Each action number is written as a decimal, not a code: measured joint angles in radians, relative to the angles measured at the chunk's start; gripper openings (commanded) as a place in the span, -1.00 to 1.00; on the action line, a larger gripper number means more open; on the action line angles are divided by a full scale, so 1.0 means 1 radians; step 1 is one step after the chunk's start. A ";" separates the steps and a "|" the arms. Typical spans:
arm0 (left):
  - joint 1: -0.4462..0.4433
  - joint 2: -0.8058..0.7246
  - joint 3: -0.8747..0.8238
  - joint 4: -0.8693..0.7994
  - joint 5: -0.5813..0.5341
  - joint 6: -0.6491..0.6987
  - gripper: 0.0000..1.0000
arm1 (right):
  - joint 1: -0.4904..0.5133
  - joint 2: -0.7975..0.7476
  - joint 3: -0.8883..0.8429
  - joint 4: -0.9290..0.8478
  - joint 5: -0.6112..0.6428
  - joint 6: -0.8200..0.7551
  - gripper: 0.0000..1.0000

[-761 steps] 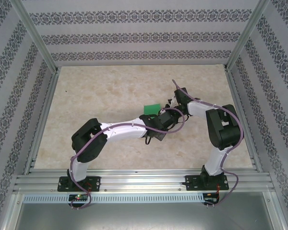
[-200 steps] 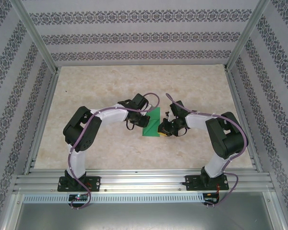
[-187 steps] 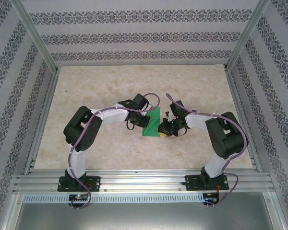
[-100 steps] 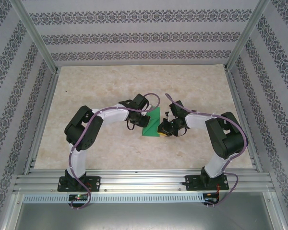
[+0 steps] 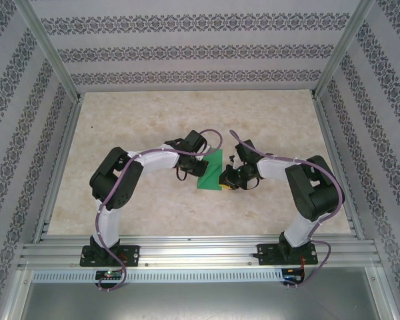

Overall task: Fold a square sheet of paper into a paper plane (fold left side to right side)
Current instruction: Fold the triangle a second time at the center of the table.

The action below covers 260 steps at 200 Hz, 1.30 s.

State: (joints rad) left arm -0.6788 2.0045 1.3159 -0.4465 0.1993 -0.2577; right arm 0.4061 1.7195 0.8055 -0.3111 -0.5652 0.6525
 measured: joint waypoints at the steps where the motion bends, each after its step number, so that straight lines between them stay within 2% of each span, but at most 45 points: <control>1: 0.000 0.000 0.000 0.000 0.000 0.000 -0.81 | 0.000 0.000 0.000 0.000 0.000 0.000 -0.71; 90: 0.005 0.008 0.000 0.001 -0.003 0.000 -0.81 | 0.000 0.000 0.004 -0.004 0.000 0.000 -0.70; 166: 0.005 0.010 0.000 0.005 0.002 -0.001 -0.80 | -0.016 -0.056 0.003 -0.018 0.005 -0.003 -0.54; 205: 0.005 0.011 0.000 0.008 0.005 -0.001 -0.79 | -0.060 -0.128 -0.010 0.050 -0.013 0.047 -0.62; 260: 0.005 0.013 0.000 0.012 0.014 -0.001 -0.78 | -0.055 -0.049 0.026 0.182 -0.035 0.170 -0.70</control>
State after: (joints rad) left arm -0.6743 2.0174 1.3163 -0.4343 0.2134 -0.2584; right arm 0.3515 1.6703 0.8310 -0.1291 -0.6003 0.8227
